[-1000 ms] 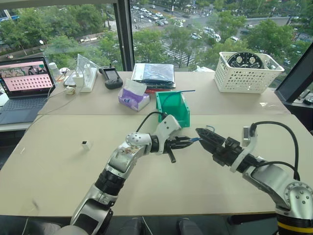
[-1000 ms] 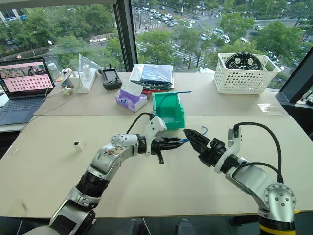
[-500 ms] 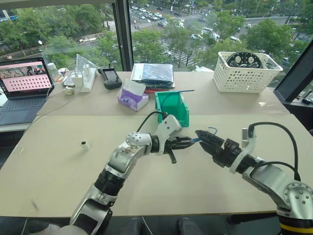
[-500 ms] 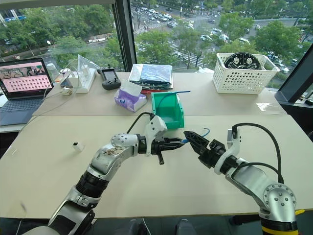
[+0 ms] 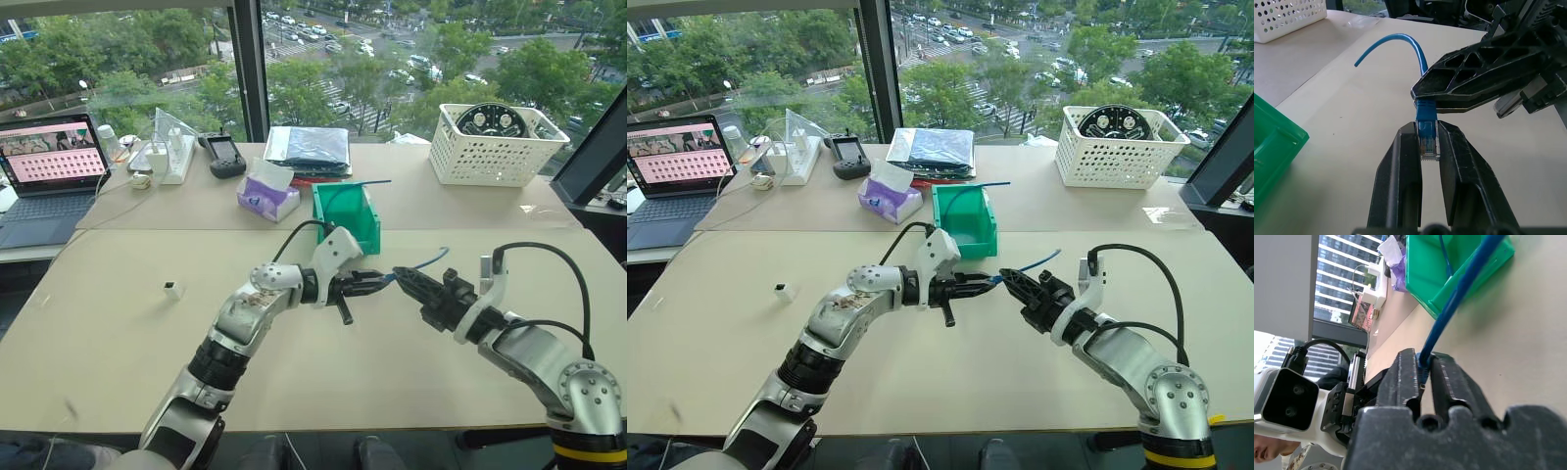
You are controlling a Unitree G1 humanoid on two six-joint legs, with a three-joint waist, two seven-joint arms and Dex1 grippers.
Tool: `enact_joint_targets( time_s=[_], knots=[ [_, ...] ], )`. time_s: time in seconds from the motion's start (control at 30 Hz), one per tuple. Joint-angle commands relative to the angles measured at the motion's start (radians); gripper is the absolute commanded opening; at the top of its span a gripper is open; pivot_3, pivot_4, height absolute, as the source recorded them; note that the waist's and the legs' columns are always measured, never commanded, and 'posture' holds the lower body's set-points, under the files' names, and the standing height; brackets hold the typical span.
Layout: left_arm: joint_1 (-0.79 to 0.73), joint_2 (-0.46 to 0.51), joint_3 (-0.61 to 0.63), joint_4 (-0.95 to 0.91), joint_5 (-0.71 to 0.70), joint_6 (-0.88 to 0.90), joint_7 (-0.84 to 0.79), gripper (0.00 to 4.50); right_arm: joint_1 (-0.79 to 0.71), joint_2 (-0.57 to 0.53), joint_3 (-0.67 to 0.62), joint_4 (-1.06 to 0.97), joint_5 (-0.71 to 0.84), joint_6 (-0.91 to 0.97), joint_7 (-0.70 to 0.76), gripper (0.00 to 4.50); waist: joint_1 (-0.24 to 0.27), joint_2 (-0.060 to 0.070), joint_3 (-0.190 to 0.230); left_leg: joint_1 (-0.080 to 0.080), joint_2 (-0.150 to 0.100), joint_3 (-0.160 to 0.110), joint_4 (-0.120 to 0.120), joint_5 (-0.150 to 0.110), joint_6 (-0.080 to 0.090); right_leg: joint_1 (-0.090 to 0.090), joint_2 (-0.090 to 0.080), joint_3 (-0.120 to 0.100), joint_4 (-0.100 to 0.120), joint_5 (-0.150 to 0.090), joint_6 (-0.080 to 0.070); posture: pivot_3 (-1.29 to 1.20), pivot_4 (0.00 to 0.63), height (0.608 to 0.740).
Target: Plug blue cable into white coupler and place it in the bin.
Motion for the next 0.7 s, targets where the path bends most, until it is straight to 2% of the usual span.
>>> enact_joint_targets(
  time_s=[0.03,0.27,0.3,0.33,0.4,0.7],
  knots=[
    [-0.017,-0.014,-0.013,-0.022,-0.005,-0.009,0.003,0.08,-0.01,0.004,0.018,-0.05,0.026,0.005,0.032,0.04,0.0,0.0,0.0,0.0,0.0,0.0,0.0,0.0,0.0,0.0,0.0,0.0,0.0,0.0,0.0,0.0,0.15,0.74],
    [-0.014,-0.011,-0.014,-0.022,-0.004,-0.01,0.001,0.08,-0.01,0.006,0.017,-0.052,0.027,0.013,0.061,0.04,0.0,0.0,0.0,0.0,0.0,0.0,0.0,0.0,0.0,0.0,0.0,0.0,0.0,0.0,0.0,0.0,0.15,0.74],
    [-0.015,-0.012,-0.013,-0.021,-0.004,-0.01,0.001,0.08,-0.012,0.004,0.019,-0.05,0.02,0.015,0.061,0.84,0.0,0.0,0.0,0.0,0.0,0.0,0.0,0.0,0.0,0.0,0.0,0.0,0.0,0.0,0.0,0.0,0.15,0.74],
    [-0.015,-0.012,-0.012,-0.021,-0.005,-0.009,0.001,0.08,-0.013,0.001,0.021,-0.049,0.015,0.016,0.062,1.02,0.0,0.0,0.0,0.0,0.0,0.0,0.0,0.0,0.0,0.0,0.0,0.0,0.0,0.0,0.0,0.0,0.15,0.74],
    [-0.015,-0.011,-0.012,-0.022,-0.005,-0.008,0.001,0.08,-0.014,-0.001,0.022,-0.046,0.002,0.014,0.064,1.67,0.0,0.0,0.0,0.0,0.0,0.0,0.0,0.0,0.0,0.0,0.0,0.0,0.0,0.0,0.0,0.0,0.15,0.74],
    [-0.012,-0.012,-0.019,-0.03,-0.005,-0.005,0.004,0.08,-0.011,-0.003,0.036,-0.042,-0.007,0.007,0.076,1.67,0.0,0.0,0.0,0.0,0.0,0.0,0.0,0.0,0.0,0.0,0.0,0.0,0.0,0.0,0.0,0.0,0.15,0.74]
  ],
)
